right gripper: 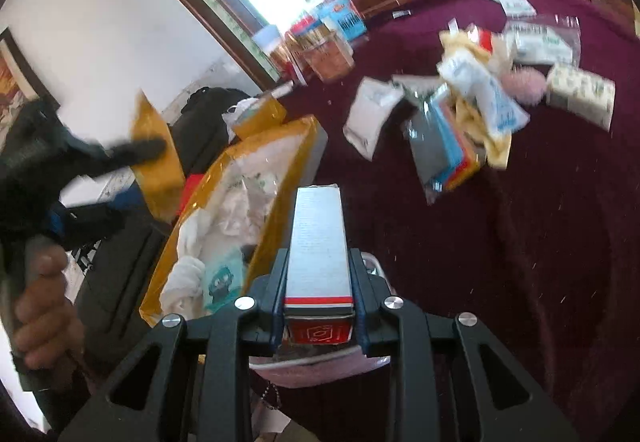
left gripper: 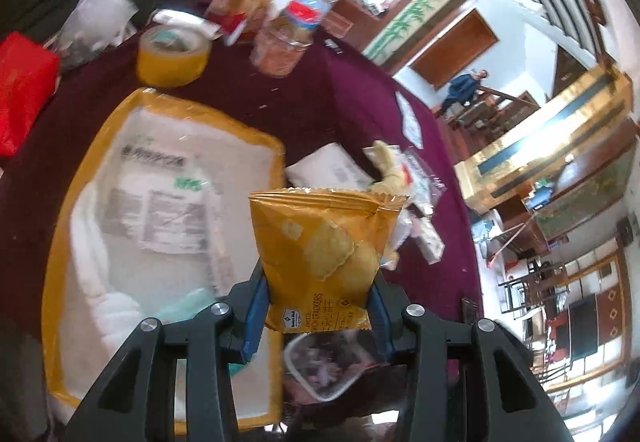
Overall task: Organize soft objects
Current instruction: 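Lower chip bag and grey box into the tray and open both grippers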
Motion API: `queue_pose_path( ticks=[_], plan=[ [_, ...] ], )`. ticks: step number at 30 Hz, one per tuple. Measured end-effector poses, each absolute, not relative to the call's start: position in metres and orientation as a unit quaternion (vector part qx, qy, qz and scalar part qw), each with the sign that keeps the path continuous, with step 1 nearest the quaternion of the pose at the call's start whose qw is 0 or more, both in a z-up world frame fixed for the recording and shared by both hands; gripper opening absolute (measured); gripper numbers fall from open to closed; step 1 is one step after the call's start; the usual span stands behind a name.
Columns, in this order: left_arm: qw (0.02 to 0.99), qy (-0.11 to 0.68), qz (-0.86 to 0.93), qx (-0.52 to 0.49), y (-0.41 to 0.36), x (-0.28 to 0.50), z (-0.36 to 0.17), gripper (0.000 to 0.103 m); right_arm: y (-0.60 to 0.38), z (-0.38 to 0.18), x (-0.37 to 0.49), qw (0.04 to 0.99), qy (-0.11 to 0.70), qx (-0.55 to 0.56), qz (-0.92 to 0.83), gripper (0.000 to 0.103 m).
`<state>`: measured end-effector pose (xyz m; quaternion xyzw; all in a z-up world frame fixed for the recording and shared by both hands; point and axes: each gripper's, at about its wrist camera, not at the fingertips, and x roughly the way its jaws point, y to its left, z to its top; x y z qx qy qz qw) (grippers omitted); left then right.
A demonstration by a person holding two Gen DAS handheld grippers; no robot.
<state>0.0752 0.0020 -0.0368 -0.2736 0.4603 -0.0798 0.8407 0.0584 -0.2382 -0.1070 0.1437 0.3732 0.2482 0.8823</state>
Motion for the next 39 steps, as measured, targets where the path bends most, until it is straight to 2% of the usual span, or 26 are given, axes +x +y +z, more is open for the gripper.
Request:
queue_pose_path(
  ticks=[11, 19, 25, 33, 34, 35, 36, 38, 39],
  plan=[
    [0.833, 0.521, 0.005, -0.189, 0.030, 0.087, -0.070, 0.047, -0.205, -0.073, 0.084, 0.873, 0.373, 0.127, 0.288, 0.026],
    [0.824, 0.537, 0.006, -0.180, 0.043, 0.092, -0.092, 0.047, -0.172, -0.083, 0.102, 0.862, 0.395, 0.109, 0.298, 0.026],
    [0.825, 0.549, 0.014, -0.134, 0.044, 0.107, -0.097, 0.047, -0.143, -0.088, 0.126, 0.856, 0.414, 0.084, 0.297, 0.026],
    [0.808, 0.563, 0.012, -0.173, 0.067, 0.131, -0.118, 0.047, -0.111, -0.100, 0.156, 0.858, 0.436, 0.053, 0.266, 0.027],
    [0.810, 0.558, 0.008, -0.178, 0.068, 0.130, -0.118, 0.048, -0.110, -0.103, 0.158, 0.857, 0.442, 0.053, 0.260, 0.030],
    [0.813, 0.553, 0.000, -0.181, 0.068, 0.129, -0.117, 0.050, -0.109, -0.104, 0.160, 0.854, 0.449, 0.053, 0.258, 0.038],
    [0.814, 0.550, -0.005, -0.183, 0.066, 0.127, -0.116, 0.057, -0.109, -0.105, 0.161, 0.852, 0.450, 0.054, 0.261, 0.044],
    [0.823, 0.537, -0.014, -0.185, 0.060, 0.120, -0.110, 0.074, -0.114, -0.100, 0.159, 0.852, 0.442, 0.065, 0.272, 0.055],
    [0.832, 0.525, -0.008, -0.181, 0.056, 0.115, -0.105, 0.083, -0.117, -0.097, 0.157, 0.853, 0.437, 0.072, 0.278, 0.058]
  ],
)
